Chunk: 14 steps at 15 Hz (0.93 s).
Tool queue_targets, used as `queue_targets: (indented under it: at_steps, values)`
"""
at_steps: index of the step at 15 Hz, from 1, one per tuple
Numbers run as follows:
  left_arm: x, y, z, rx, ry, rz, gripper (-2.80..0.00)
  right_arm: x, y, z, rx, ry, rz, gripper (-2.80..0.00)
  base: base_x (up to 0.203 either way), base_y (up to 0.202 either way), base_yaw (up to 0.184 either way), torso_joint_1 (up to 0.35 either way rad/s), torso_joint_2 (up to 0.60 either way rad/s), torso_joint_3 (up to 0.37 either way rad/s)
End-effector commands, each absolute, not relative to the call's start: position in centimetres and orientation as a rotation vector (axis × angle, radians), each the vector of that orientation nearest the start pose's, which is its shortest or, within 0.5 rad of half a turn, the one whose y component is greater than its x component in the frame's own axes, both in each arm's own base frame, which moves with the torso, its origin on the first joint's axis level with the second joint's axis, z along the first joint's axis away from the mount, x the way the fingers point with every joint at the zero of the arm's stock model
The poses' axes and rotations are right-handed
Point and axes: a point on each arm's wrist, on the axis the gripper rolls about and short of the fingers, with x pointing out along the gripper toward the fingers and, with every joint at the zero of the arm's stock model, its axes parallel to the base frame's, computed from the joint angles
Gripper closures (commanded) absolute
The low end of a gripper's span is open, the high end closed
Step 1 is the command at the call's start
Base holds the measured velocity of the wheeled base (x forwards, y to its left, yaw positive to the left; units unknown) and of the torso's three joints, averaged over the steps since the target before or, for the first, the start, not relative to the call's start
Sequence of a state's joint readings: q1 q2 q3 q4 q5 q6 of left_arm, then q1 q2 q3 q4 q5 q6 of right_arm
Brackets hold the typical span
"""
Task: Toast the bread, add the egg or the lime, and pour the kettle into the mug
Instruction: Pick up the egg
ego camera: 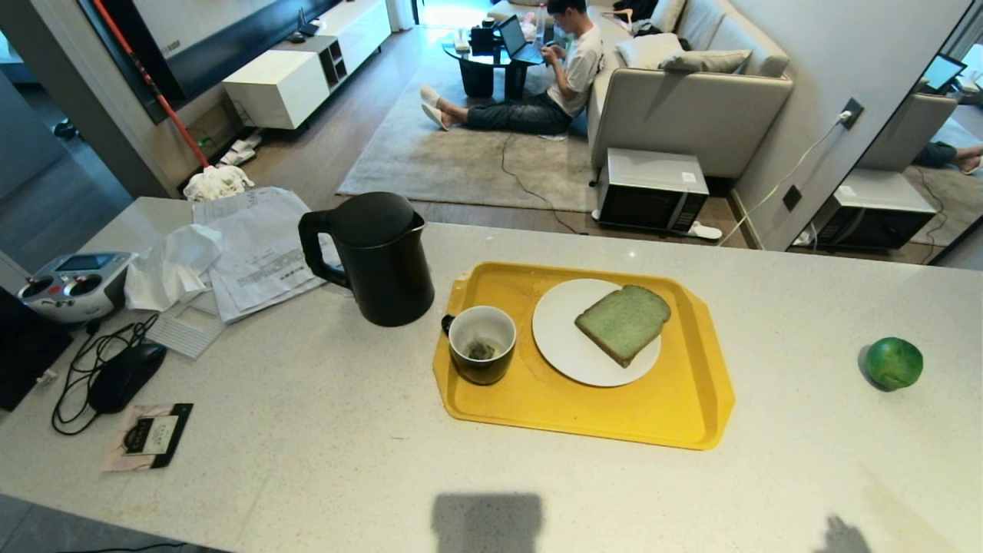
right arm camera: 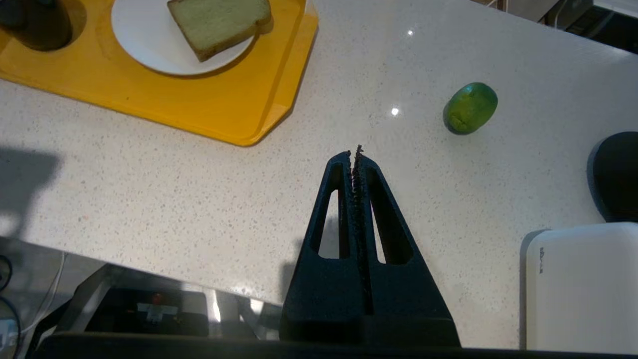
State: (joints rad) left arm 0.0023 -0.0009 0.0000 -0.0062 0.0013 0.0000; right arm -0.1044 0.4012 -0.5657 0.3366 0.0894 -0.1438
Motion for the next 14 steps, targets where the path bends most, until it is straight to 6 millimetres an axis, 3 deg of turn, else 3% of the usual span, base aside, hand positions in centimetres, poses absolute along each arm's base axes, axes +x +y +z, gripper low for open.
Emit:
queue_targets:
  at_steps: [1,5,9,14]
  values:
    - [-2.3,0.0,7.6,0.000,-0.006,0.006,0.00,-2.6,0.3,16.9,-0.133,0.167,-0.002,0.00,0.000,0.000,0.000,0.000,0.00,0.000]
    - [-2.3,0.0,7.6,0.000,-0.006,0.005,0.00,-1.7,0.0,12.3,-0.126,0.228,-0.015,0.00,0.000,0.000,0.000,0.000,0.00,0.000]
    - [-2.3,0.0,7.6,0.000,-0.006,0.005,0.00,-0.9,0.0,9.2,-0.131,0.103,-0.006,0.00,0.000,0.000,0.000,0.000,0.00,0.000]
    - [-2.3,0.0,7.6,0.000,-0.006,0.006,0.00,-2.3,0.1,7.8,-0.177,-0.027,0.032,0.00,0.000,0.000,0.000,0.000,0.00,0.000]
